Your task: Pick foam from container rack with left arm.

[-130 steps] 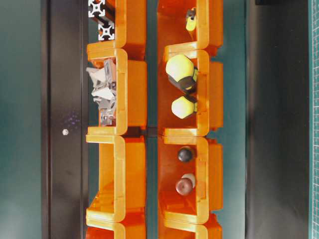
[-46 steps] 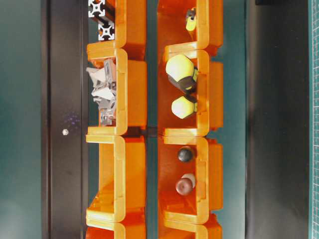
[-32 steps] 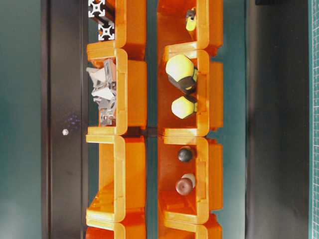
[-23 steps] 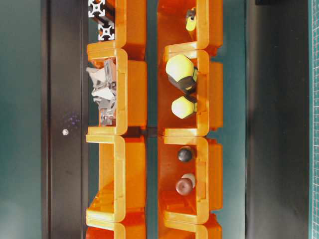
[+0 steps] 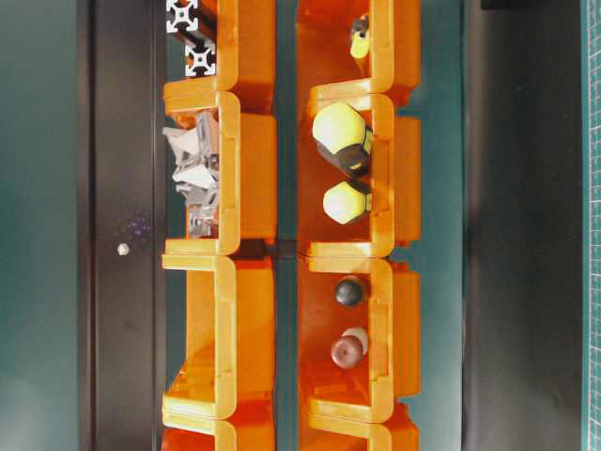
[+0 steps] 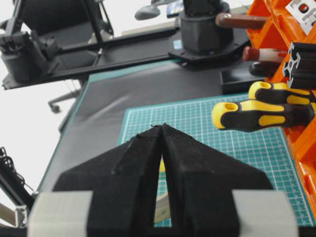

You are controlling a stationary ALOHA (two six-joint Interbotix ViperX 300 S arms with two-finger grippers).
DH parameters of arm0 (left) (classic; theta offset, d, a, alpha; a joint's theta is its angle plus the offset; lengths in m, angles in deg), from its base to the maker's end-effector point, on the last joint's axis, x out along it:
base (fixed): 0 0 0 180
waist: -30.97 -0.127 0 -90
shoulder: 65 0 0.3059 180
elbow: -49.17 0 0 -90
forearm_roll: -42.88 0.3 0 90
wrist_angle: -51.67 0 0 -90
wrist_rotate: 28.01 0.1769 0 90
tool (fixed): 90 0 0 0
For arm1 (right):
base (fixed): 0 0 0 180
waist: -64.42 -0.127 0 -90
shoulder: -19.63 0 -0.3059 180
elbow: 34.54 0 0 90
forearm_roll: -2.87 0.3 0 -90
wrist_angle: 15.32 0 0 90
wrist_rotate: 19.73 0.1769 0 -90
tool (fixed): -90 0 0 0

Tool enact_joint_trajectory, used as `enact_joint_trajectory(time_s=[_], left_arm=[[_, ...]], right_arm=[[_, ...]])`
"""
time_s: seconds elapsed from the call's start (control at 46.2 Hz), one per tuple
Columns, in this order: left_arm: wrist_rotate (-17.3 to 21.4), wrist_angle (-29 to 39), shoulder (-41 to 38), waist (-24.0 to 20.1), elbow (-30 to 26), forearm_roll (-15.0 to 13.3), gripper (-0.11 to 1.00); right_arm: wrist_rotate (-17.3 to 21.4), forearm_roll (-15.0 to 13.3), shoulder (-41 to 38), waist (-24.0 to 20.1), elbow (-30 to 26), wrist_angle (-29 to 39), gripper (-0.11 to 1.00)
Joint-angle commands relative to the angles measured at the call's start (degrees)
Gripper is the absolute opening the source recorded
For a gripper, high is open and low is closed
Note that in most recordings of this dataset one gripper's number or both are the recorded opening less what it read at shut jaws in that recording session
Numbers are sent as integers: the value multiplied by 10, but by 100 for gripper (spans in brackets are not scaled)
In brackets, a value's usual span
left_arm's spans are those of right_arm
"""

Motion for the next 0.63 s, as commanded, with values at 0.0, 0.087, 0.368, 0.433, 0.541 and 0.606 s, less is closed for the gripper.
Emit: enact_joint_trajectory(time_s=[0.0,0.087,0.368,0.433,0.541,0.606], left_arm=[[1,-6,-2,-1,-5,2,77],[0,-6,-2,-1,-4,2,77],[-1,-4,14,-1,-1,2,77],[-1,-4,17,0,0,2,77],[-1,-4,17,-1,3,2,77],[-2,-5,17,-1,5,2,77]], right_arm=[[0,1,-3,-1,-12,2,0],[0,1,-3,-1,-12,6,0],[0,0,-3,-1,-12,11,0],[0,0,-3,-1,-11,11,0],[0,0,-3,-1,-9,11,0],[0,1,-3,-1,-8,11,0]])
